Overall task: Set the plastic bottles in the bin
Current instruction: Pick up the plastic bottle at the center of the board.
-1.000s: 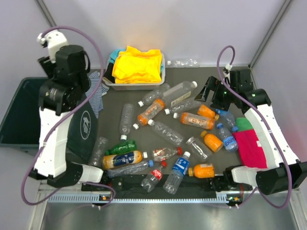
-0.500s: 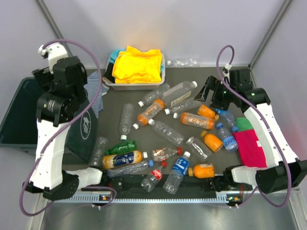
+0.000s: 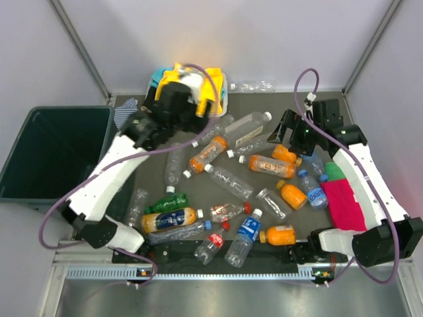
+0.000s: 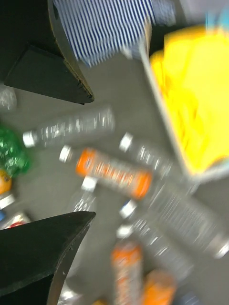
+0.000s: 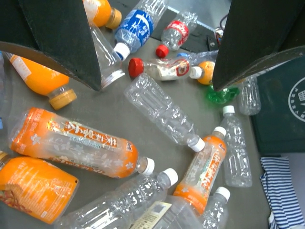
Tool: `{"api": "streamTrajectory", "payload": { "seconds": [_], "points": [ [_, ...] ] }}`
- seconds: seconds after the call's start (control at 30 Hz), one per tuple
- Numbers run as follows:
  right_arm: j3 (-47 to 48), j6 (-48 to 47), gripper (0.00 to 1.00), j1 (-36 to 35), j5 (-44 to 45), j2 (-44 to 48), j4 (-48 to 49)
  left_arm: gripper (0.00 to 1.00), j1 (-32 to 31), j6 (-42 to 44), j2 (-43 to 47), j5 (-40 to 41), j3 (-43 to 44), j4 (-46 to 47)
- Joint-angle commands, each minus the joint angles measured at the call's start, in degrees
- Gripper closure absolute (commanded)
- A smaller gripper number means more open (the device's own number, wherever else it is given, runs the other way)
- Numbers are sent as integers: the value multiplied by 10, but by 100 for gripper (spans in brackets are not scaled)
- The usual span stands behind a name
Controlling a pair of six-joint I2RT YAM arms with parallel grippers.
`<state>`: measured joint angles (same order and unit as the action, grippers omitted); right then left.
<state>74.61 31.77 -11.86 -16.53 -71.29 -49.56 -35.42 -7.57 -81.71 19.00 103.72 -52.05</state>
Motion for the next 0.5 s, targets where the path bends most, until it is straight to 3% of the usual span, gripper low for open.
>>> {"api": "streamTrajectory", "payload": {
  "seconds": [0.0,0.13,0.23,0.47],
  "points": [
    [-13,0,1,4,9,19,46,3,-97,9,-40,-63,-81,26],
    [-37,1,1,4,1,31,58,4,-145,-6,-50,-164,-191,83],
    [-62,-8,1,4,5,45,63,4,-172,-15,-64,-187,-245,97],
    [-41,-13,1,3,54,52,32,8,-195,-23,-101,-265,-298,108]
  ]
}}
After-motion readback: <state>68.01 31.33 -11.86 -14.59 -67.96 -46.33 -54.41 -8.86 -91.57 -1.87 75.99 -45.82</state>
